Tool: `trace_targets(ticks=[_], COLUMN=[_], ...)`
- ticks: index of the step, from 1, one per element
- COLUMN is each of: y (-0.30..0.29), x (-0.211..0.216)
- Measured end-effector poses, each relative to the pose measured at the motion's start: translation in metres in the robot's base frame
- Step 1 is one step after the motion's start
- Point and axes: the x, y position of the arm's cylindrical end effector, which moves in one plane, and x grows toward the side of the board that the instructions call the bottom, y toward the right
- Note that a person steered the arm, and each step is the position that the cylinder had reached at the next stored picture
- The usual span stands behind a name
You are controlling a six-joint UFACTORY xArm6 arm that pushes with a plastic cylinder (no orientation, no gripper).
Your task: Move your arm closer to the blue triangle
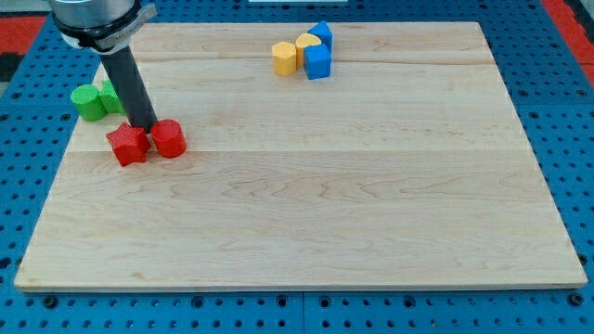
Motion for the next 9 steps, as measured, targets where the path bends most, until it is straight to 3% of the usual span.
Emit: trace_targets(ticks=[2,4,9], y=[0.028,0.055,0.099], x=[-0.038,-0.043,-0.165])
